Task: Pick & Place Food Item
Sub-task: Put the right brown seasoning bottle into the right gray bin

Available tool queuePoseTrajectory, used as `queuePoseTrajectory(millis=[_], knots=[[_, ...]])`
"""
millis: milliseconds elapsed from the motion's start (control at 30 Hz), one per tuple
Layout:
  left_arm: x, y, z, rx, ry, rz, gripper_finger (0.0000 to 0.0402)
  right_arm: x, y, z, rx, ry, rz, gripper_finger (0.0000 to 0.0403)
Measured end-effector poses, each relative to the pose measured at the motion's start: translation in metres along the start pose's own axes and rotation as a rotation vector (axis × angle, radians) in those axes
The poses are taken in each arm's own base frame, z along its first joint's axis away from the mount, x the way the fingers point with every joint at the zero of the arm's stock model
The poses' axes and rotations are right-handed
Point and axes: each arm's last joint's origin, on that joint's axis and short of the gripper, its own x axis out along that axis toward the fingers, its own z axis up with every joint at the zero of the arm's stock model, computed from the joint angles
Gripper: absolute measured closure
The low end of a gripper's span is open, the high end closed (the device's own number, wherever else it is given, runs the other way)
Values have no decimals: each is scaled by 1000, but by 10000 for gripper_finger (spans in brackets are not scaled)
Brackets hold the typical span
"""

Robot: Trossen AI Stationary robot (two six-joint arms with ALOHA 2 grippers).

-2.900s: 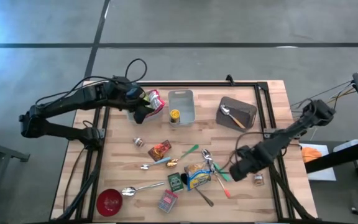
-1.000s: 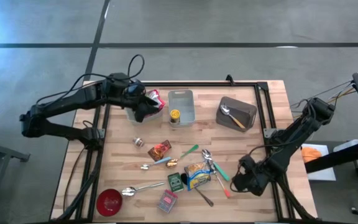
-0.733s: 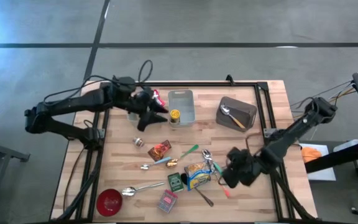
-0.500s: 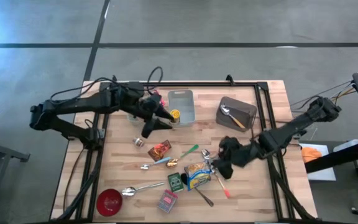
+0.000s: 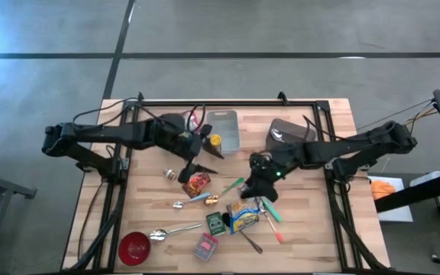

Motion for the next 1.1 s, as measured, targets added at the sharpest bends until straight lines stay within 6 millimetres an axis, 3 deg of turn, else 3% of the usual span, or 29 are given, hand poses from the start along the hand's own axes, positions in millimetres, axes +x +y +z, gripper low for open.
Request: queuePoseTrajectory(millis=[300,533,800,1100], knots=[[19,-14,-3,33,2,-99,160,10,-22,27,-5,-3,173,218],[25,-15,-6,12,17,-85,104,21,-36,38,62,19,283,218],[37,-16,-13,-25,46,-111,45,36,-39,43,69,32,362,218],[39,-19,-10,26,-12,-222,41,50,-33,63,16,22,393,218]])
